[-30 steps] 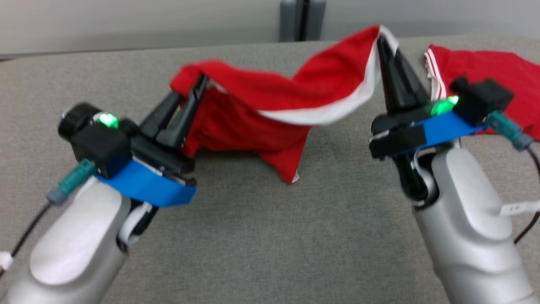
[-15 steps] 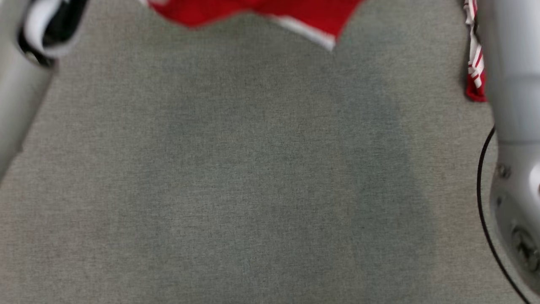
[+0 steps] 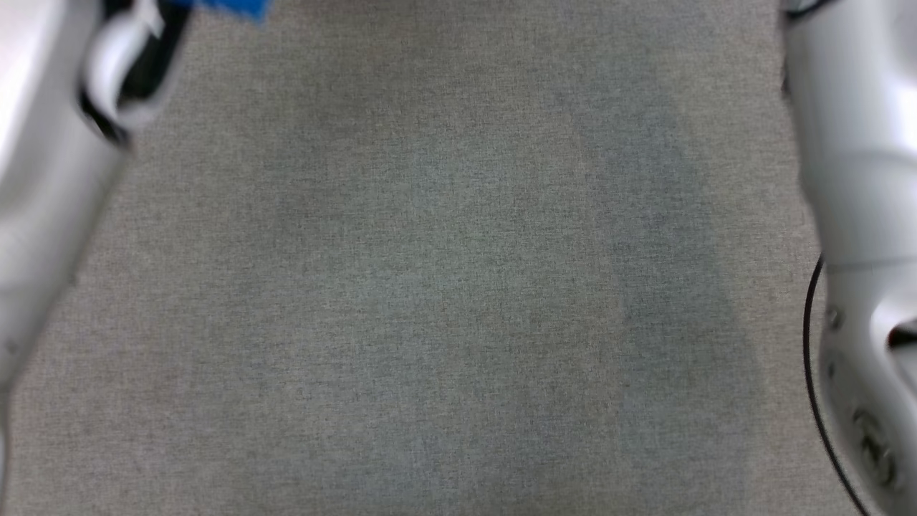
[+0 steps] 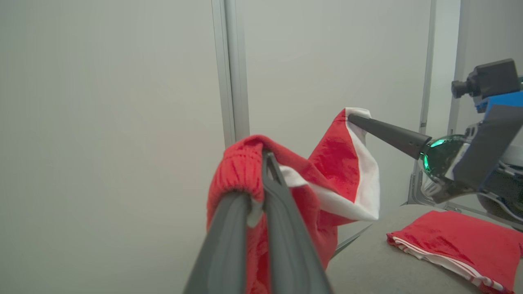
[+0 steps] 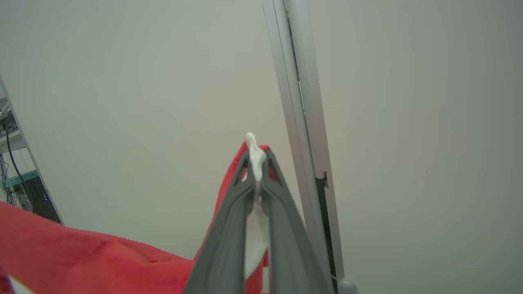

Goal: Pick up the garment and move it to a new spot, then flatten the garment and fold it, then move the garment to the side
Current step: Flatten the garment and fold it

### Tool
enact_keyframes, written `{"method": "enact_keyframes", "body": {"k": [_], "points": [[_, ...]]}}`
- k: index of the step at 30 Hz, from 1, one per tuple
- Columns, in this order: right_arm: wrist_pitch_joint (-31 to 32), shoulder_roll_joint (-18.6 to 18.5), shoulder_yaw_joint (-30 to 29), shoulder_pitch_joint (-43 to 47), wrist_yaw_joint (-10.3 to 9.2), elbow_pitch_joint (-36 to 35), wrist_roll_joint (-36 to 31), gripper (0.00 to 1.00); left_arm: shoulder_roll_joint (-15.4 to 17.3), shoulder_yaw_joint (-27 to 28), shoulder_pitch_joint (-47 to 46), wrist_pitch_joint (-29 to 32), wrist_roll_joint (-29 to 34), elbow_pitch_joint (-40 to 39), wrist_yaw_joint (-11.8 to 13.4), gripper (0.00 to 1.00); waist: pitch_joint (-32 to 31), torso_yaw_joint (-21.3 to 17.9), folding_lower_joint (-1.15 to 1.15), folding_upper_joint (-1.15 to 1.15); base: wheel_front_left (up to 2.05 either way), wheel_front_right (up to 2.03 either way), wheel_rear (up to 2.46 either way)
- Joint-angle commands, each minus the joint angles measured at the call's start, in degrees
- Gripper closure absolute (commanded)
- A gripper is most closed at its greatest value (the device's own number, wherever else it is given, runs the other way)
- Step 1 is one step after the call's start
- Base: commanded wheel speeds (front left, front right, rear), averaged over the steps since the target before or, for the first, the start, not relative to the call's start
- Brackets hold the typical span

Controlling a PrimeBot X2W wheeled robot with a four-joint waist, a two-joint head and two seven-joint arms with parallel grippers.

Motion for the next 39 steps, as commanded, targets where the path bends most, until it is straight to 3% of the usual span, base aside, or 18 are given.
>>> {"method": "enact_keyframes", "body": {"k": [1, 14, 19, 31, 39], "points": [[-0.25, -0.11, 0.26, 2.12, 0.03, -0.78, -0.36, 1.0, -0.03, 0.6, 2.53, -0.22, 0.59, -0.55, -0.04, 1.0, -0.06, 0.06, -0.01, 0.0, 0.0, 0.0, 0.0], [-0.26, -3.39, 2.41, 36.75, 0.03, -14.87, 0.22, 1.0, -3.73, 10.14, 40.05, -0.23, 10.28, -9.67, -0.04, 1.0, -7.02, -0.52, -0.01, 0.0, 0.0, 0.0, 0.0], [-0.26, -5.01, 4.64, 48.78, 0.03, -18.95, 2.31, 1.0, -3.91, 10.35, 50.84, -0.23, 12.76, -11.34, -0.05, 1.0, -10.74, -1.03, -0.01, 0.0, 0.0, 0.0, 0.0], [-0.27, -4.49, 1.26, 72.7, 0.03, -27.38, 5.25, 1.0, -4.65, 8.28, 67.03, -0.23, 14.56, -12.85, -0.05, 1.0, -17.71, 0.21, -0.01, 0.0, 0.0, 0.0, 0.0], [1.29, -2.86, -3.49, 81.33, 0.03, -32.54, 5.28, 1.0, -3.84, 6.6, 71.58, -0.24, 15.75, -14.52, -0.05, 1.0, -19.69, 0.71, -0.01, 0.0, 0.0, 0.0, 0.0]]}}
